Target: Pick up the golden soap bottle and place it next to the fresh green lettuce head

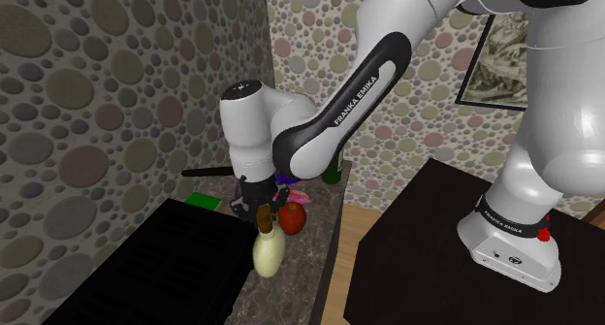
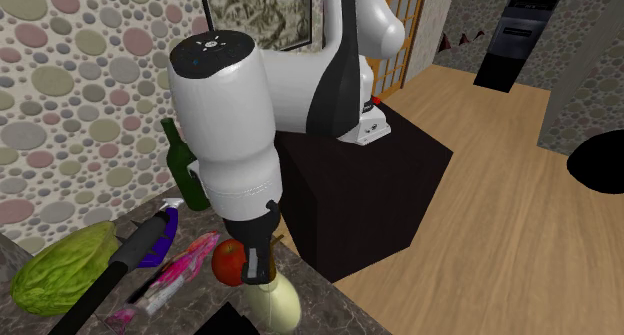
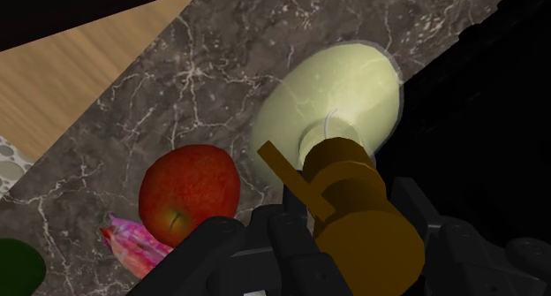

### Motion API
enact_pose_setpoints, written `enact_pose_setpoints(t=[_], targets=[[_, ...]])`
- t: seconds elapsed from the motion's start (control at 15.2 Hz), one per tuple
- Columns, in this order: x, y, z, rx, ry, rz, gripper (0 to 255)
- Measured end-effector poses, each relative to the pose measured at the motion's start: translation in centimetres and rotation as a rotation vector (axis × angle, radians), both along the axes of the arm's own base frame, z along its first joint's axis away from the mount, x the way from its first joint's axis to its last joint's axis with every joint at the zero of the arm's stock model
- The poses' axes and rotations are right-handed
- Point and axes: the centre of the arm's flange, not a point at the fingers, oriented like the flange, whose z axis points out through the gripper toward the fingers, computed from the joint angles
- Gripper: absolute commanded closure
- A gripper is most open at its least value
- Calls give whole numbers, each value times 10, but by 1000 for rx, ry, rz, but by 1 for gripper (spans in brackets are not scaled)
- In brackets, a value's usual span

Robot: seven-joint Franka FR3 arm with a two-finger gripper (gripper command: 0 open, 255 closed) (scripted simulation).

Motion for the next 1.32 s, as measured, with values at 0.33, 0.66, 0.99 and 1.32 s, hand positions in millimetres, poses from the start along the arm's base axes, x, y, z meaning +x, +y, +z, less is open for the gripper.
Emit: enact_pose_setpoints(t=[0.33,0.66,0.99,1.32], targets=[[1,1,25,0,0,0,255],[1,0,52,0,0,0,255],[1,0,78,0,0,0,255],[2,1,106,0,0,0,255]])
